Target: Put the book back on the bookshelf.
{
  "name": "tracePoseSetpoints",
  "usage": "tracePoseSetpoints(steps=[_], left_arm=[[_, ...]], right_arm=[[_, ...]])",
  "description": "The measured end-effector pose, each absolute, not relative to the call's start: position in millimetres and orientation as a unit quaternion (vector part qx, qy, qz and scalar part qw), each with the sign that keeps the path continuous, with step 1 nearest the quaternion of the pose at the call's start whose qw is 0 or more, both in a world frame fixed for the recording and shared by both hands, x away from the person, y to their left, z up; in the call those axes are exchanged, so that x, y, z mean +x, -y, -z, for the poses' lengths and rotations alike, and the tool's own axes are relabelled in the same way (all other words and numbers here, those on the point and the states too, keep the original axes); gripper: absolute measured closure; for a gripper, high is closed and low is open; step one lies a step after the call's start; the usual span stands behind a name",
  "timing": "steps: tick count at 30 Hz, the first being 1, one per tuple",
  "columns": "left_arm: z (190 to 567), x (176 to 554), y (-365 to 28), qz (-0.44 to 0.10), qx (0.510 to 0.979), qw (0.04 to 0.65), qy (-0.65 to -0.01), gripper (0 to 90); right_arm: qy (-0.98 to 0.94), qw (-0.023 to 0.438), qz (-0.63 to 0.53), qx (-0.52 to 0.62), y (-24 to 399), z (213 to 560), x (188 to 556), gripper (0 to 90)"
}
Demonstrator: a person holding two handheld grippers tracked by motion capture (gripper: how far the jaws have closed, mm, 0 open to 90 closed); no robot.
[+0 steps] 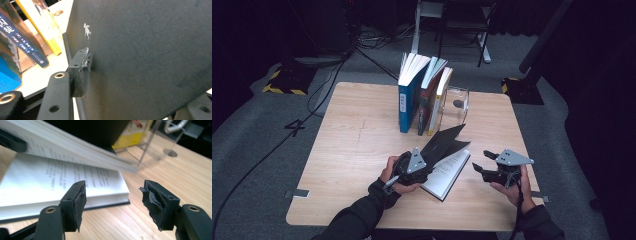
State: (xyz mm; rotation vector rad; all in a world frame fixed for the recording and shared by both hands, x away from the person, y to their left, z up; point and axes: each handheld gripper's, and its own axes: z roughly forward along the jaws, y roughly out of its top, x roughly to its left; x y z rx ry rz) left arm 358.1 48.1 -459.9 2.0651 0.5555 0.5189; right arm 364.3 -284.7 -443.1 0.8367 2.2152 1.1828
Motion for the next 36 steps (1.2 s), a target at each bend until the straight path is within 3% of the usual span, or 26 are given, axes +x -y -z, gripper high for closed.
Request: tracePoseSetpoints(steps=[11,21,36], left_arm=[[455,361,-66,-0.198,0.815,0.487,-0.245,60.2],[455,357,-77,-0.166,0.806,0.513,-0.245,61.7],[453,341,-70,-0.108,0.821,0.528,-0.188,61.6]], right_arm=[[-0.819,0.236,-0.420,0.312,289,451,370,36.0],[-0.822,0.236,-0.428,0.293,288,450,368,36.0],[-0.826,0.222,-0.450,0.256,298,451,362,34.6]])
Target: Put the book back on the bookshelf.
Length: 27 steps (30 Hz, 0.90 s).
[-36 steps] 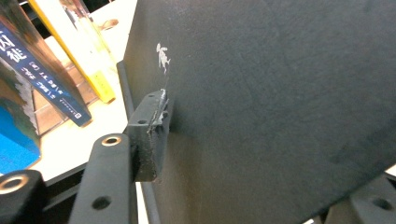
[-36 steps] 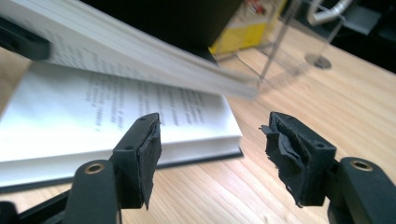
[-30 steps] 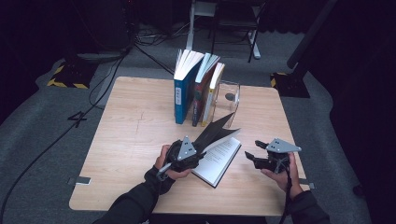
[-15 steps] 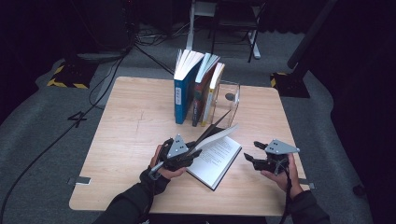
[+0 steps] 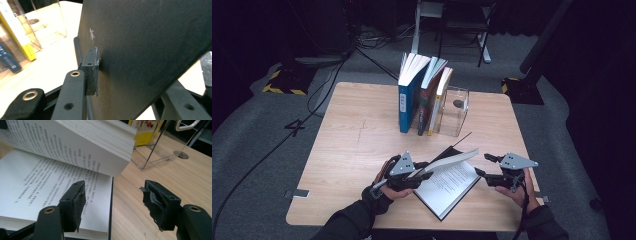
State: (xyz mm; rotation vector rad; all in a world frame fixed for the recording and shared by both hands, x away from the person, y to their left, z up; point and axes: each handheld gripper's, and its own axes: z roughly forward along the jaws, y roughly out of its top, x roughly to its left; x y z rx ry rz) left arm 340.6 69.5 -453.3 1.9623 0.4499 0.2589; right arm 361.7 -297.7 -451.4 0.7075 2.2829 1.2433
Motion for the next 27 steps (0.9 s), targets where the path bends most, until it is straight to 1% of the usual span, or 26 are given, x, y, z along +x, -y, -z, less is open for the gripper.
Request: tracePoseSetpoints(steps=[9,14,17,19,23,27], left_arm=[[452,338,-65,-0.098,0.833,0.520,-0.160,59.4],[451,341,-67,-0.095,0.838,0.515,-0.154,58.1],[452,341,-66,-0.091,0.841,0.510,-0.153,55.7],[453,342,-67,-0.091,0.842,0.510,-0.153,53.9],[455,347,-73,-0.085,0.836,0.520,-0.156,53.4],[454,348,-76,-0.096,0.834,0.519,-0.159,52.8]], right_arm=[[-0.831,0.208,-0.457,0.239,299,454,359,34.8],[-0.834,0.215,-0.455,0.228,290,453,359,35.3],[-0.829,0.213,-0.462,0.231,287,452,361,36.4],[-0.830,0.219,-0.459,0.227,285,451,362,36.9],[-0.824,0.208,-0.473,0.231,284,448,364,39.6],[-0.821,0.216,-0.476,0.231,279,443,364,40.1]])
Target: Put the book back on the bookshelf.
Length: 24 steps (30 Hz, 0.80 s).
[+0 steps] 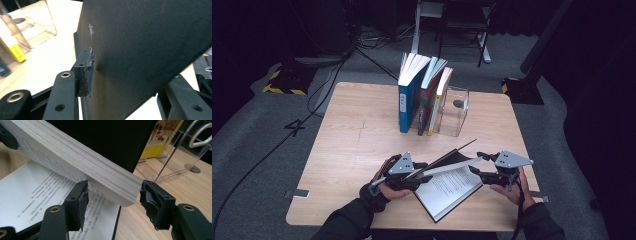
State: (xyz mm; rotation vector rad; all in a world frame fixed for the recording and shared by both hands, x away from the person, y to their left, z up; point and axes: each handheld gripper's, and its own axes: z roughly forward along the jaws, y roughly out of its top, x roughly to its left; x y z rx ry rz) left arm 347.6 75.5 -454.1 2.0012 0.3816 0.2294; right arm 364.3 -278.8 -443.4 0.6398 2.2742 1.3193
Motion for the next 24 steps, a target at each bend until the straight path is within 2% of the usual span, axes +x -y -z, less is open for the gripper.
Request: tracePoseSetpoints(steps=[7,14,19,24], left_arm=[[455,351,-80,-0.091,0.828,0.527,-0.166,51.8],[456,350,-81,-0.098,0.833,0.518,-0.167,46.0],[456,347,-79,-0.104,0.836,0.512,-0.164,45.3],[457,343,-73,-0.113,0.842,0.504,-0.157,39.2]], right_arm=[[-0.811,0.237,-0.477,0.242,269,437,369,39.3],[-0.803,0.237,-0.483,0.254,258,428,375,38.8],[-0.802,0.242,-0.480,0.261,253,425,379,36.5],[-0.800,0.239,-0.483,0.265,248,423,383,35.2]])
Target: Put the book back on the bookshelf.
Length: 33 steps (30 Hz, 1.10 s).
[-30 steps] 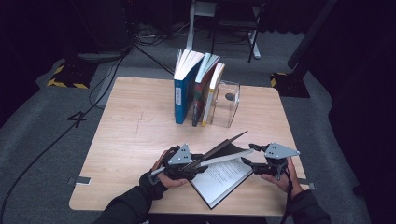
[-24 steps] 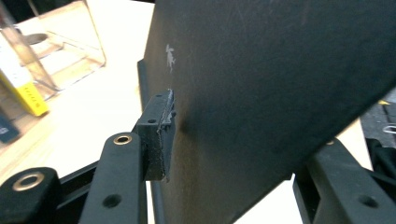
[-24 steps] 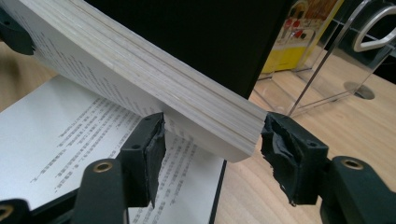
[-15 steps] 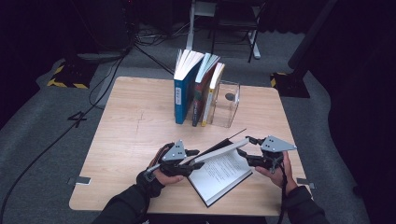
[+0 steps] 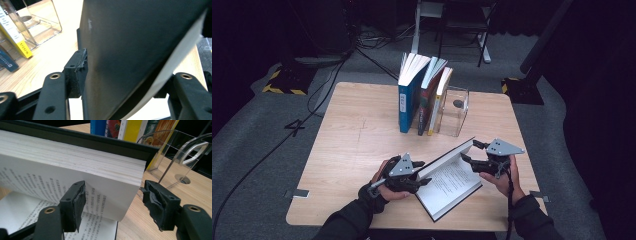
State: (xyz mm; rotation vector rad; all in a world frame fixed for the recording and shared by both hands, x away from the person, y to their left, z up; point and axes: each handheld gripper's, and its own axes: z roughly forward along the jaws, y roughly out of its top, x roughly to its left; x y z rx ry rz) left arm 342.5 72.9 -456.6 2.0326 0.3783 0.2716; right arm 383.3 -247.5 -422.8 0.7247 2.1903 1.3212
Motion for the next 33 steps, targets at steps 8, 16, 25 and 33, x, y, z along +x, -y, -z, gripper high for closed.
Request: tracePoseSetpoints(steps=[8,16,25,33], left_arm=[[455,340,-58,-0.135,0.844,0.493,-0.162,33.0],[450,340,-53,-0.162,0.832,0.499,-0.180,48.0],[442,349,-59,-0.162,0.820,0.514,-0.195,70.4],[443,354,-65,-0.130,0.814,0.533,-0.191,71.6]], right_arm=[[-0.802,0.239,-0.482,0.261,242,421,386,34.7],[-0.802,0.239,-0.480,0.264,244,421,387,34.0],[-0.799,0.240,-0.482,0.267,249,420,388,34.2],[-0.806,0.230,-0.478,0.264,254,427,387,33.2]])
